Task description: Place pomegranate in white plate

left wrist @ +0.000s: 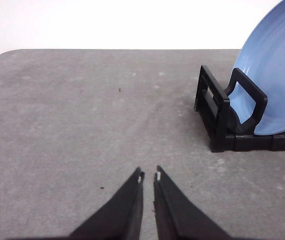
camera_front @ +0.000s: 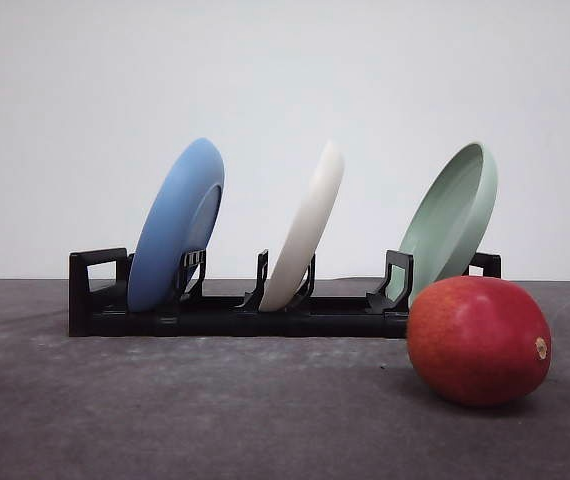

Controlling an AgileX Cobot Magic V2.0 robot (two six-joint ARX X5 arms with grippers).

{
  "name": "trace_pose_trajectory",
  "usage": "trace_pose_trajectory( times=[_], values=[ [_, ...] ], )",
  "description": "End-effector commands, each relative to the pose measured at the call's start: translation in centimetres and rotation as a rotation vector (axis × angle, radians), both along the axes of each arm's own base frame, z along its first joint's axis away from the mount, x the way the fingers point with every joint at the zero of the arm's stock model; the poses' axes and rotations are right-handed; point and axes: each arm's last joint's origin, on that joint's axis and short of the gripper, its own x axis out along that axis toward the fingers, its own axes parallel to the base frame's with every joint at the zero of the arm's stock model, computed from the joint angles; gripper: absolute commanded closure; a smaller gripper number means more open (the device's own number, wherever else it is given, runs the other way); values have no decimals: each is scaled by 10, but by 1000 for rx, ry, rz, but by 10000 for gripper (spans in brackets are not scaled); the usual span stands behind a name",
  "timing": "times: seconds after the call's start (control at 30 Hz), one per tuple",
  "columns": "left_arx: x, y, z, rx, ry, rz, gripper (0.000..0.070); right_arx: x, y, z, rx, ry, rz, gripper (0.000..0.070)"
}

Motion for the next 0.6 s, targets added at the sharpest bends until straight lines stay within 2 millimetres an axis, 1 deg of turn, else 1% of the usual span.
trace_pose_trajectory(
  times=[0.0, 0.17, 0.27, 0.37, 0.47, 0.57],
  values=[
    [1, 0, -4, -23, 10, 4, 679, 0, 0, 1, -1, -16, 0, 671],
    [1, 0, -3, -173, 12, 29, 679, 0, 0, 6, 22, -67, 1, 672],
    [1, 0, -3, -289, 9, 47, 679, -1, 0, 9, 104, -90, 2, 674],
    [1, 0, 2, -382, -38, 53, 679, -1, 0, 15, 212, -155, 12, 683],
    [1, 0, 16, -432, -120, 37, 680, -4, 0, 26, 296, -247, 36, 690],
    [-3, 0, 35, -432, -192, 19, 687, -7, 0, 39, 373, -257, 52, 692]
  ],
)
